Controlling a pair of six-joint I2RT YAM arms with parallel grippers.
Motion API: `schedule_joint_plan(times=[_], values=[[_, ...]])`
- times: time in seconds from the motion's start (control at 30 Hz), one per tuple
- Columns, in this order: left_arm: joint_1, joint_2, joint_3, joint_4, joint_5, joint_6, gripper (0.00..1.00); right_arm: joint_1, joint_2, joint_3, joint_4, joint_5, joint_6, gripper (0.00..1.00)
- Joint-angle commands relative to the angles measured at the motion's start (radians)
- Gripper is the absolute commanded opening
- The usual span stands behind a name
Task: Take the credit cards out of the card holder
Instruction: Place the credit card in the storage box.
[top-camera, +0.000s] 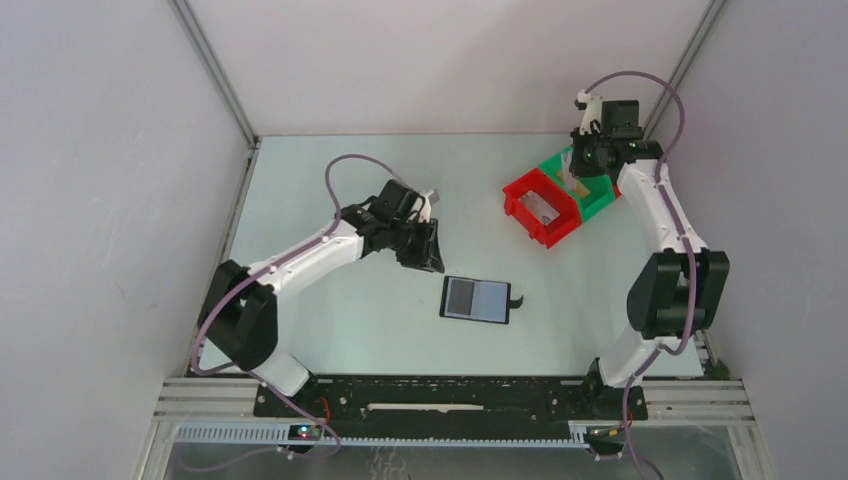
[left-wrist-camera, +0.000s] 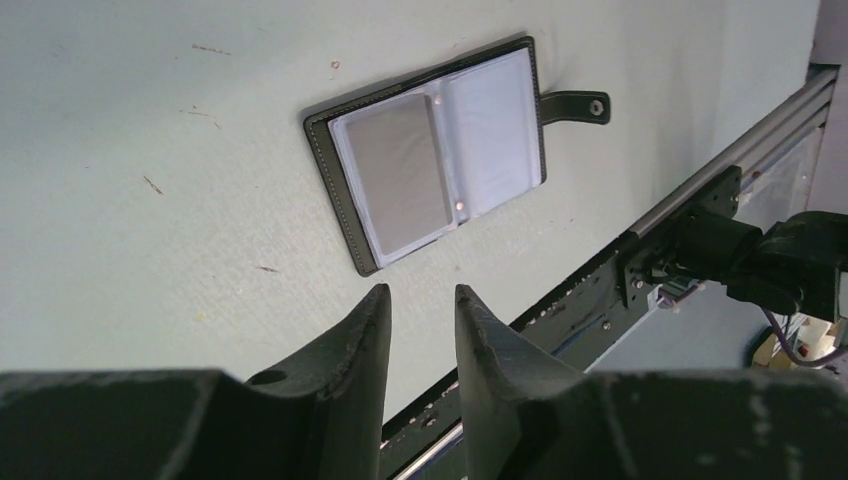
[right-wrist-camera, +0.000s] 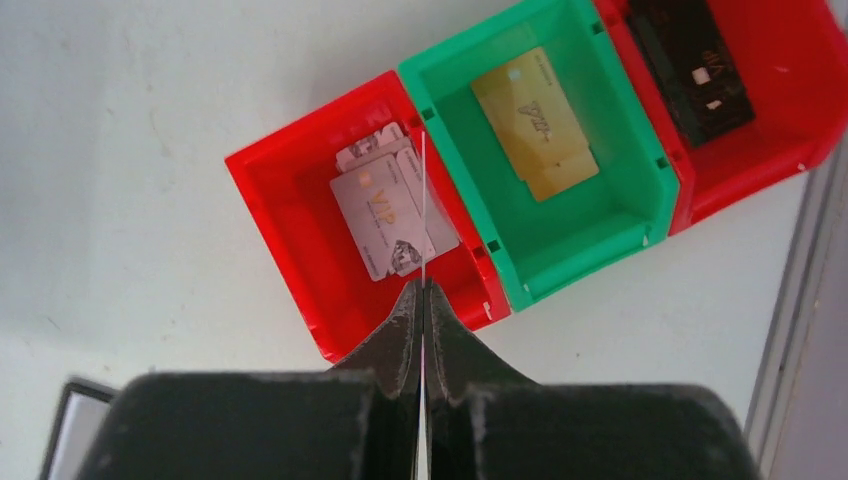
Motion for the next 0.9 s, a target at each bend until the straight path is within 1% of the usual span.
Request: schedule_joint_plan(times=[0.0,0.17,0.33,0.57,0.67,0.7,0.77,0.83,0.87], values=[[0.003,-0.079,0.046,-0.015,0.008,0.044,0.35,-0.005,0.053,0.067,-0.063,-0.175,-0.227,0.0],[0.003,-0.092,0.041,-0.015,0.039,0.071,0.35,-0.005,0.163,0.131,-0.129,-0.303,-0.315,0.0],[0.003,-0.104,0.034,-0.014,0.057,0.082,0.34,-0.008,0.281,0.19,-0.197,-0.342,-0.34,0.0],[0.003,-0.11,0.01,-0.011,0.071,0.092,0.33,-0.008,0.38,0.225,-0.28,-0.366,-0.405,0.0],[0.003,-0.105,0.009,-0.009,0.08,0.09,0.33,-0.008,0.406,0.235,-0.272,-0.363,-0.398,0.0],[0.003,-0.104,0.011,-0.009,0.082,0.09,0.33,-0.008,0.409,0.234,-0.254,-0.348,-0.374,0.03],[0.002,-0.103,0.012,-0.01,0.084,0.087,0.33,-0.008,0.405,0.23,-0.212,-0.315,-0.333,0.15],[0.001,-0.104,0.014,-0.012,0.084,0.083,0.34,-0.008,0.389,0.222,-0.175,-0.277,-0.303,0.25],[0.001,-0.107,0.014,-0.012,0.084,0.083,0.34,-0.008,0.377,0.215,-0.157,-0.258,-0.293,0.33]])
